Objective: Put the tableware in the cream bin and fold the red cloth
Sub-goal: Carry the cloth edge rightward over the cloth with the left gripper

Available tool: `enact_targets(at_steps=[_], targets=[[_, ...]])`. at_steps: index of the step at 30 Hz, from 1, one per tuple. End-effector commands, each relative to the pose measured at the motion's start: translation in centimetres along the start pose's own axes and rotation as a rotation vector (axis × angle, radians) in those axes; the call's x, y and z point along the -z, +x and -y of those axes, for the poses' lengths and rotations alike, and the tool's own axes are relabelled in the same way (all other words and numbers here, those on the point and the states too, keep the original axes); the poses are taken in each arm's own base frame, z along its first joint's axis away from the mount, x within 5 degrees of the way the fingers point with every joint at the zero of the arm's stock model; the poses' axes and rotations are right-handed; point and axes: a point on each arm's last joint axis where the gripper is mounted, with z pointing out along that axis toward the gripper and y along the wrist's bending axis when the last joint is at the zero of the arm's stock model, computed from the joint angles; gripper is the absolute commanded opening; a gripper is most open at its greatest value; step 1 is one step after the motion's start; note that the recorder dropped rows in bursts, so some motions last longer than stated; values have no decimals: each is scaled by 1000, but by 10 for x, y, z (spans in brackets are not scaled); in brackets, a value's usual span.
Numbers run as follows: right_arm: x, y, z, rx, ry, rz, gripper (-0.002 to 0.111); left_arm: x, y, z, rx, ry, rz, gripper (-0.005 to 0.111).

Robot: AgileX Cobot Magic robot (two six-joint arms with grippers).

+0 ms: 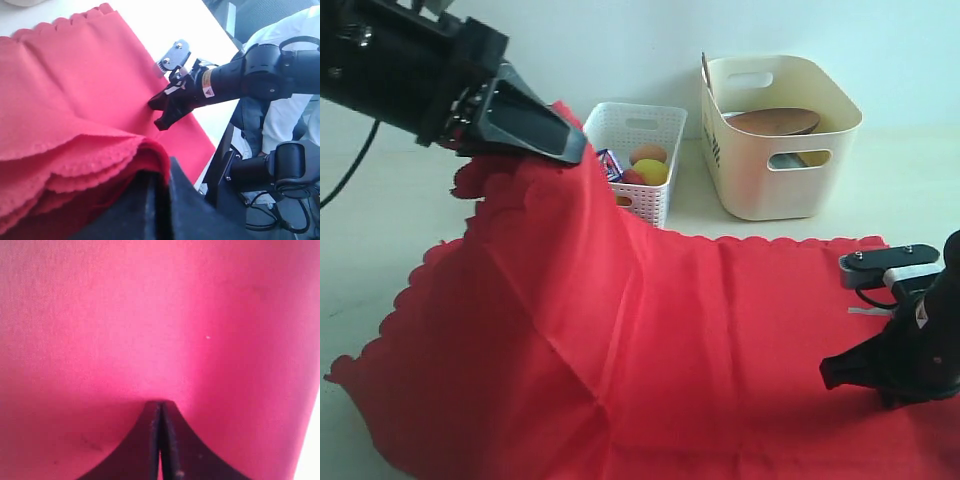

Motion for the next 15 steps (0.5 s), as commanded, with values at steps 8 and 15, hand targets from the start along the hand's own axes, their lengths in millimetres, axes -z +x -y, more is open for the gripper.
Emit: enact_targets(at_steps=[8,15], targets=[[-11,-2,-4,-18,-27,19,0,-105,-29,29,-66,98,-65,0],[-11,-3,-5,-28,-33,21,0,-186,-22,35,-74,135,-135,0]])
